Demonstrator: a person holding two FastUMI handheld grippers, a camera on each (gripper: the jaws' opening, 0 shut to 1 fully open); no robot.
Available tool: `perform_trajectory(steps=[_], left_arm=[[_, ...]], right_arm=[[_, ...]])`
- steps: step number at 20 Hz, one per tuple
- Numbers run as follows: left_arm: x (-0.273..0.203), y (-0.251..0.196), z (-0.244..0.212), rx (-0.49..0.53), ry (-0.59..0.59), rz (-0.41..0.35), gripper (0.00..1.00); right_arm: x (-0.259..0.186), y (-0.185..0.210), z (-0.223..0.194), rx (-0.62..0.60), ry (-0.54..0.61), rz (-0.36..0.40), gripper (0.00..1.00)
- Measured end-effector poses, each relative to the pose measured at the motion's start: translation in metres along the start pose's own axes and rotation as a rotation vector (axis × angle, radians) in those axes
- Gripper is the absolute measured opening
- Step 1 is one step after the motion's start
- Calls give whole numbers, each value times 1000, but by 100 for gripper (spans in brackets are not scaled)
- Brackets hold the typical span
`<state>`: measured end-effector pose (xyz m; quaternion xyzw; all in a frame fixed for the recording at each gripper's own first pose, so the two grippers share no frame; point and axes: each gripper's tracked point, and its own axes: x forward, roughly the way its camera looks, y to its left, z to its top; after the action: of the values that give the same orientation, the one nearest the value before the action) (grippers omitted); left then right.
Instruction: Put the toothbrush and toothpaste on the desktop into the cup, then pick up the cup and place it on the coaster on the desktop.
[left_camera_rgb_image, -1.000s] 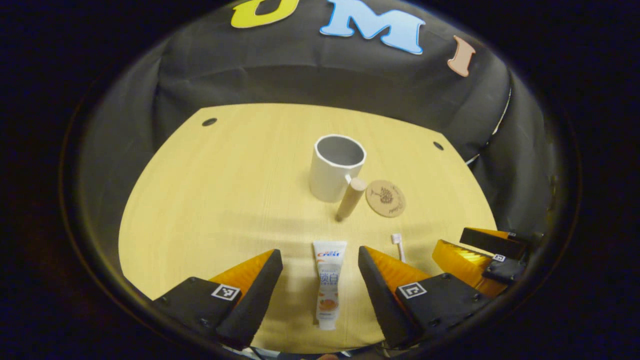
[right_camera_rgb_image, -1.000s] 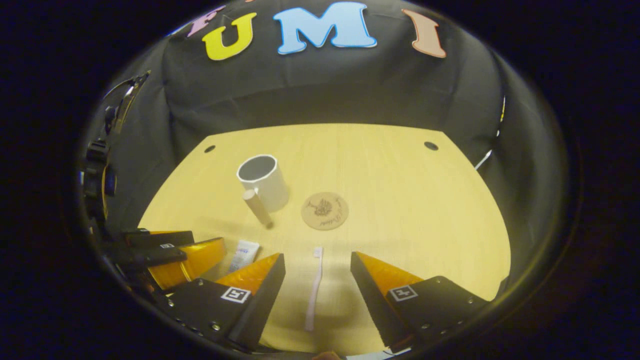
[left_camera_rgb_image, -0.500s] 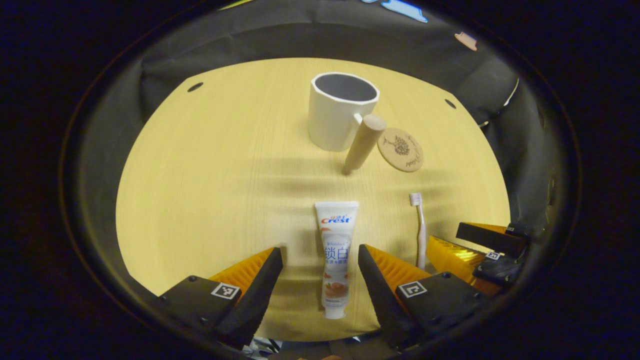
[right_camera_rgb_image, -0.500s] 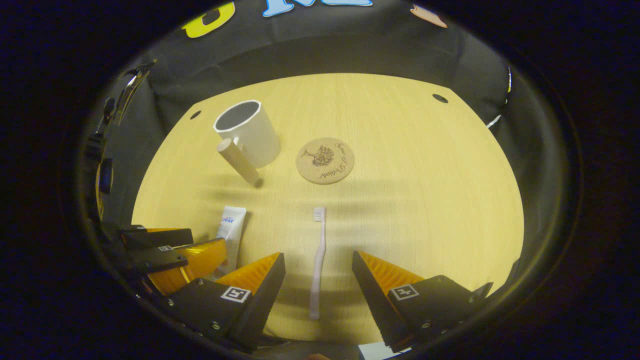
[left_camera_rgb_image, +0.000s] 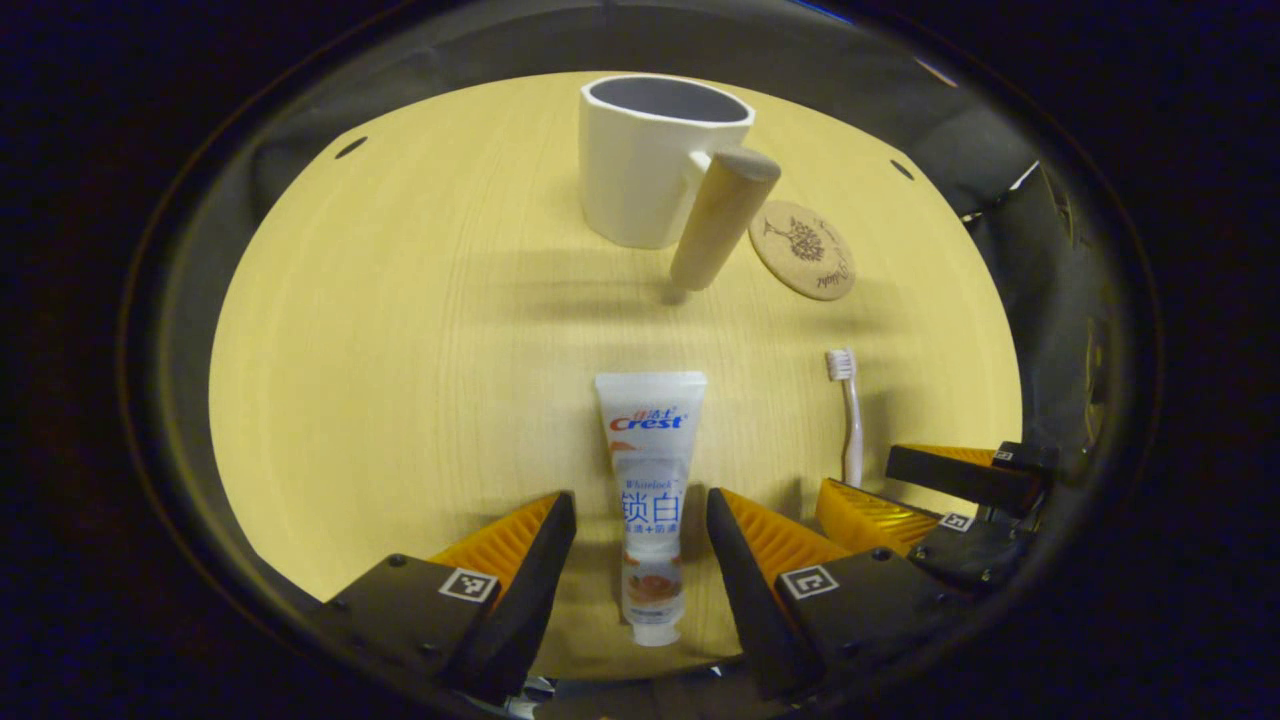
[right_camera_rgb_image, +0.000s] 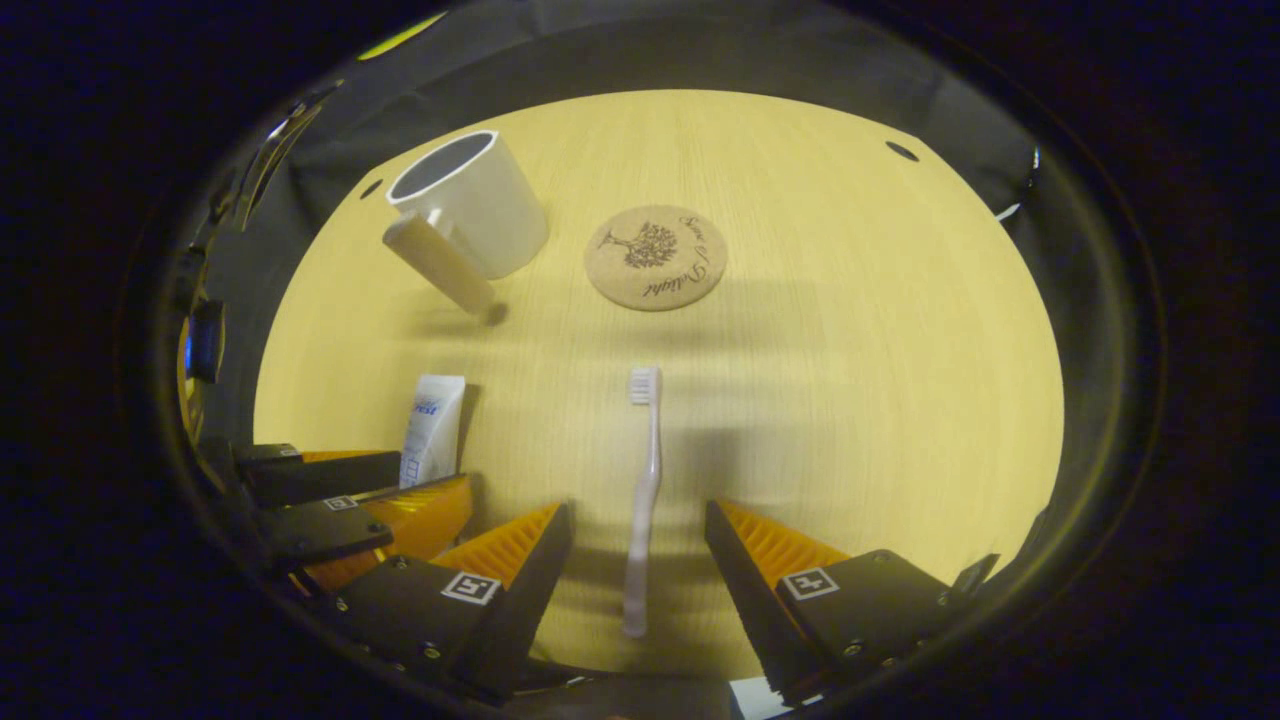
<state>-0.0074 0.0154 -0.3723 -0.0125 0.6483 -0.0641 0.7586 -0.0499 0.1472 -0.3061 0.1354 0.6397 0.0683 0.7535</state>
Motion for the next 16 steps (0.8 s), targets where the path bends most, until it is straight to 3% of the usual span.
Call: perform_trajectory(steps=[1,2,5,7,8,10,11,12,13,15,16], left_arm=[[1,0,0,12,2,4,80],[1,0,1,22,4,7,84],[5,4,1,12,3,22,72],[6,6,1,13,6,31,52],[6,7,1,9,11,39,49],[6,8,4,5,7,41,48],[6,9,1,0,7,46,40],[5,9,2,2,4,43,41],[6,9,1,6,9,46,36],[4,10,2,15,5,50,38],[4,9,1,14,2,47,34]], right_arm=[[2,1,-1,-4,10,1,87],[3,2,-3,-8,22,3,87],[5,-1,-4,-1,32,-10,86],[5,-2,-7,-3,51,-19,77],[5,-6,-6,-3,48,-38,77],[5,-9,-12,-17,77,-60,54],[5,-12,-12,-31,82,-72,53],[-3,-14,-14,-28,91,-96,52],[3,-13,-15,-30,94,-94,29],[4,-14,-15,-52,100,-95,27],[3,-9,-14,-30,93,-80,26]])
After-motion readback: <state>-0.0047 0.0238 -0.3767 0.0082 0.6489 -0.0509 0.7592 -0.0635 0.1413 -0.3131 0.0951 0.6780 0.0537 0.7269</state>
